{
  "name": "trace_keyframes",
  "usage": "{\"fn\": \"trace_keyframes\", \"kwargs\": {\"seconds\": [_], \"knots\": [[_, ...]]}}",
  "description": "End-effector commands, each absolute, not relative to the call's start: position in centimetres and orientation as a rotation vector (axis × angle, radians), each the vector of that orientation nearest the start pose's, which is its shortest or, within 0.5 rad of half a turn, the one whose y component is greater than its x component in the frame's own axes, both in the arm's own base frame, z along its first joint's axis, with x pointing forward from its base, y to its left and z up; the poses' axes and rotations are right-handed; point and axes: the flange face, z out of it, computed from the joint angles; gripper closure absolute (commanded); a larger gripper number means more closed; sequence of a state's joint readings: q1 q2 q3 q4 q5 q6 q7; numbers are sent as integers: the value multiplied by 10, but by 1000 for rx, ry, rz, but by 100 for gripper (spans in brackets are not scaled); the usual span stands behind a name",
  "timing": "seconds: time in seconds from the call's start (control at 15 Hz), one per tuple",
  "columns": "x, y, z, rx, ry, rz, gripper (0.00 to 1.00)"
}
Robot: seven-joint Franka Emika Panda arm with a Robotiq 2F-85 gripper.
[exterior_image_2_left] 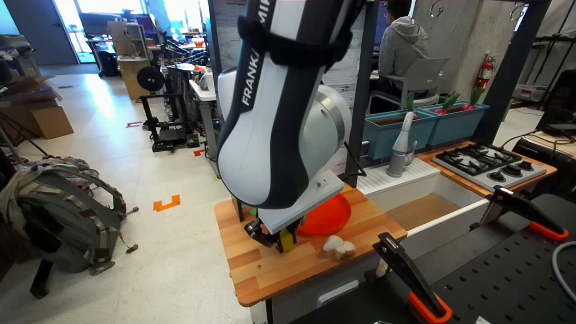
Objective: Put the yellow block on the plate
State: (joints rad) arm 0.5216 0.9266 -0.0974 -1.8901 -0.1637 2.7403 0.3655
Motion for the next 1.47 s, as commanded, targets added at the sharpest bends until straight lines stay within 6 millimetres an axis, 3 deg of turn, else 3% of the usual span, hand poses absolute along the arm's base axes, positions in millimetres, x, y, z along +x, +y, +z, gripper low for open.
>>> {"fn": "trace_keyframes", "kwargs": {"seconds": [0.0,0.2,0.47,0.87,1.4], "knots": [[524,246,56,-3269,-415,-53,92],[536,228,89,-3280,-344,-150,92],[555,189,106,-3309,-226,-217,92],[570,150,79,-3351,-79,-198,92],[571,125,24,-3392,41,-89,92]]}}
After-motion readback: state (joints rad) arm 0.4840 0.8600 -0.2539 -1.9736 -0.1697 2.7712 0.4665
